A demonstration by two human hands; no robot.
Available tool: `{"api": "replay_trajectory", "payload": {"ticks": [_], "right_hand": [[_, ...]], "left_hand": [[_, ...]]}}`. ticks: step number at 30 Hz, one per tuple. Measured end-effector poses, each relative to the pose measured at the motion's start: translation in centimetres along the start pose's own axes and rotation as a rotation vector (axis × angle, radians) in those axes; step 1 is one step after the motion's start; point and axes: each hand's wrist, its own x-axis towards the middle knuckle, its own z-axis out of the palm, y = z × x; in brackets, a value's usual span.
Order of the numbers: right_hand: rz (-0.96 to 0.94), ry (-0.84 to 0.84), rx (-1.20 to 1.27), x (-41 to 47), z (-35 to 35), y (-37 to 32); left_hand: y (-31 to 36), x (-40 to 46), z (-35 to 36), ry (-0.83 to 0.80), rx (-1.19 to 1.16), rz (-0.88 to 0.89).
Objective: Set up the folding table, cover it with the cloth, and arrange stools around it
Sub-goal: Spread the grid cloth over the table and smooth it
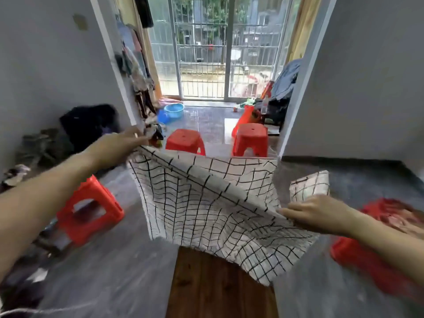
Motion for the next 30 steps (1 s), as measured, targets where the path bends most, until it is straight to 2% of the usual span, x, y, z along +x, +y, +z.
{"api": "replay_trajectory", "payload": {"ticks": [3, 6, 11, 16, 19, 22, 24, 26, 27, 28, 30], "right_hand": [[0.067, -0.120, 0.097, -1.3, 4.3, -4.0], [0.096, -0.214, 0.163, -2.4, 7.1, -7.4], [0.080, -0.343, 0.281, -4.8, 10.4, -12.1], [0.114, -0.571, 0.380, -6.1, 11.5, -14.5], [0.191, -0.597, 0.383, -6.3, 12.1, -14.9], [0.290, -0.576, 0.365, -5.8, 11.9, -14.5], [0.442, -0.494, 0.306, -5.1, 10.9, -13.8], [0.772, -0.413, 0.357, -4.7, 10.1, -12.5], [0.934, -0.397, 0.407, -4.6, 9.6, -11.7], [1.019, -0.363, 0.442, -4.5, 9.2, -11.1], [1.014, -0.351, 0.405, -4.5, 8.7, -10.0]], "left_hand": [[1.7, -5.2, 6.2, -0.192, -0.031, 0.054], [4.2, -9.8, 11.0, -0.357, -0.122, 0.012], [8.8, -14.7, 14.5, -0.715, 0.000, 0.024], [10.4, -18.4, 16.9, -0.893, -0.074, 0.040], [10.4, -19.5, 17.8, -0.838, -0.149, -0.041], [9.4, -20.1, 18.7, -0.622, -0.178, -0.076], [8.8, -19.5, 18.1, -0.403, -0.153, 0.042], [9.2, -18.0, 16.0, -0.262, -0.090, 0.262], [9.9, -17.2, 15.1, -0.225, -0.057, 0.338], [10.6, -16.5, 14.7, -0.213, -0.049, 0.365], [11.7, -15.6, 14.9, -0.313, -0.105, 0.282]]}}
